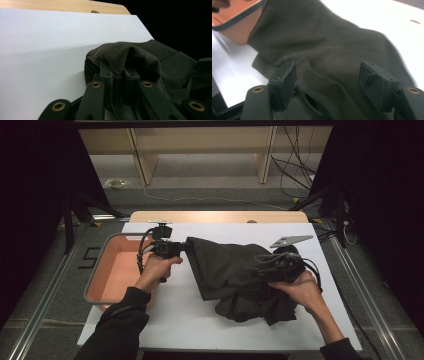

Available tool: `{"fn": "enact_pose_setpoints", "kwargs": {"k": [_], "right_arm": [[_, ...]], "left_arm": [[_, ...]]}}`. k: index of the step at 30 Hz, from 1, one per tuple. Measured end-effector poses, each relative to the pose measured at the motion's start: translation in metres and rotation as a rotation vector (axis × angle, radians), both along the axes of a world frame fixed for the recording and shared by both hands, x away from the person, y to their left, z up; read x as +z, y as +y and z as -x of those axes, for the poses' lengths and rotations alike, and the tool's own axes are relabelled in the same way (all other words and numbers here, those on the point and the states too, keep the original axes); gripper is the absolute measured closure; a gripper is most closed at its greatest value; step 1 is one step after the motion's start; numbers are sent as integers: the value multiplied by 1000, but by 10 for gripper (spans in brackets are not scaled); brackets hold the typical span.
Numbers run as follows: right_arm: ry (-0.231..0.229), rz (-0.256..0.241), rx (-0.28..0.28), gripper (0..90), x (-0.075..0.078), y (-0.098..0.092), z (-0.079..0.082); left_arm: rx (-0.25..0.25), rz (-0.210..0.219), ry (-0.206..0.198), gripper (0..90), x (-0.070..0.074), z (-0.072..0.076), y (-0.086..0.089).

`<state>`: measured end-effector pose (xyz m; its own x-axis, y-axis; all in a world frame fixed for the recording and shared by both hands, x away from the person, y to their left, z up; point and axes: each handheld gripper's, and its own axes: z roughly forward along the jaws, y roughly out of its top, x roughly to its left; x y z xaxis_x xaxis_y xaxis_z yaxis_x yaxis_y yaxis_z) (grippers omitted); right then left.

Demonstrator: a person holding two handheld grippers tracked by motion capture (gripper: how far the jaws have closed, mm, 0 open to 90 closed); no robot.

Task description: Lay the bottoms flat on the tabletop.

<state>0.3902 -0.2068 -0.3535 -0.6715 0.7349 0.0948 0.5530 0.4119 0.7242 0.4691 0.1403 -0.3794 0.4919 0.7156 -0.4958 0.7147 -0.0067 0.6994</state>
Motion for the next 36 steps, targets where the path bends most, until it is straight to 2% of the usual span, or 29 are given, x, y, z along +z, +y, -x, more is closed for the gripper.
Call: {"fn": "enact_pose_setpoints", "kwargs": {"k": [4, 11, 22, 28, 30, 33, 36], "right_arm": [[22, 35, 36, 307, -8, 18, -3], [61, 82, 68, 299, -25, 33, -7], [67, 123, 149, 302, -46, 74, -10], [65, 175, 177, 349, -58, 91, -14], [73, 191, 174, 378, -61, 94, -13], [70, 205, 168, 473, -64, 94, -14], [59, 218, 145, 648, -66, 93, -16]], "left_arm": [[-3, 0, -2, 805, 1, 0, 0], [-4, 0, -1, 805, 0, 0, 0], [-8, 10, 1, 805, 1, 0, -2], [-10, 12, 3, 805, 2, 0, -2], [-12, 12, 4, 805, 1, 0, -2], [-12, 12, 6, 805, 1, 0, -3], [-15, 11, 5, 803, 1, 0, -4]]}}
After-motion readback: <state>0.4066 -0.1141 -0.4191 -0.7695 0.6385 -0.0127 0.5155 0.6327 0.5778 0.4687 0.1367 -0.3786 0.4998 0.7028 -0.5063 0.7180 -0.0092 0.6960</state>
